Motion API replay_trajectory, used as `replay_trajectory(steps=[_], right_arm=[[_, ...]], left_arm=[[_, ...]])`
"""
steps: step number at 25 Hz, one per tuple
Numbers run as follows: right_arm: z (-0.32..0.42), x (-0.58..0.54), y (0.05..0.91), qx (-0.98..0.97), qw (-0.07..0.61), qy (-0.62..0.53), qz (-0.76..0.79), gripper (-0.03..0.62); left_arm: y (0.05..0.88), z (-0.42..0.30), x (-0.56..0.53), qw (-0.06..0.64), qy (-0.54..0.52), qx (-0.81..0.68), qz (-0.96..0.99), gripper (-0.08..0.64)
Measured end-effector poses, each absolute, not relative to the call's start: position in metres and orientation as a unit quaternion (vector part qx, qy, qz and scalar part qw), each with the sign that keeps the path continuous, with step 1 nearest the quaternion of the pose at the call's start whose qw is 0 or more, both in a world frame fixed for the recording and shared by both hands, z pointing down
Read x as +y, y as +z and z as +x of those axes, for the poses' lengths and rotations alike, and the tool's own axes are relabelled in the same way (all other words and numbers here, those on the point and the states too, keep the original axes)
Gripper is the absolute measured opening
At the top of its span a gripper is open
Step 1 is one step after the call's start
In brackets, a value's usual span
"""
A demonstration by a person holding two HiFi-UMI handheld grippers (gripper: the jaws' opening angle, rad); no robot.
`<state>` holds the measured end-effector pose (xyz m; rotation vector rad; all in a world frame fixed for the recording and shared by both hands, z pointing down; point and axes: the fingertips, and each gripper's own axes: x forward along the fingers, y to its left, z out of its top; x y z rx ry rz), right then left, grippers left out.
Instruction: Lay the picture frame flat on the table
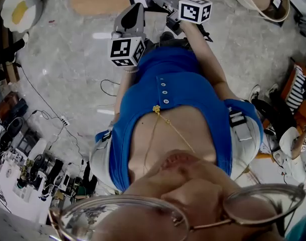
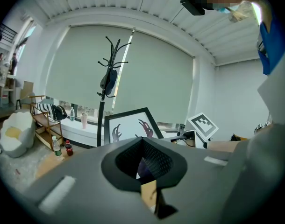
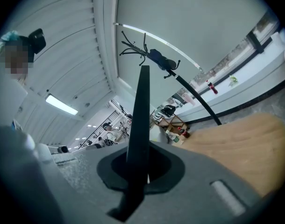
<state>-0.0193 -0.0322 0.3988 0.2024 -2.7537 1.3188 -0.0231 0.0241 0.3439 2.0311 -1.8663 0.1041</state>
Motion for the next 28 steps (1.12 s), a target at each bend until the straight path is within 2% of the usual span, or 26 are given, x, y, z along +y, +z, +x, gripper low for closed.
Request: replay_trajectory(steps=[7,20,28], right_arm=[[-0.039,-0.057,0.405,-0.901,0.058,0.420,0.090,0.006],[-0.120,-0.110,0.420,-0.888,0.023,0.417,0.190,0.005],[-0.147,-0.128,0.454,-0.872,0.020,0.430,0.233,0.005]], left_arm=[[0.343,-0.049,0.002,0.191,0.044,-0.653,0.731,0.000],[0.364,-0.146,-0.057,0.204,0.070,-0.543,0.812,0.000],[0.399,-0.171,-0.079,0.217,0.099,-0.499,0.833,0.000]])
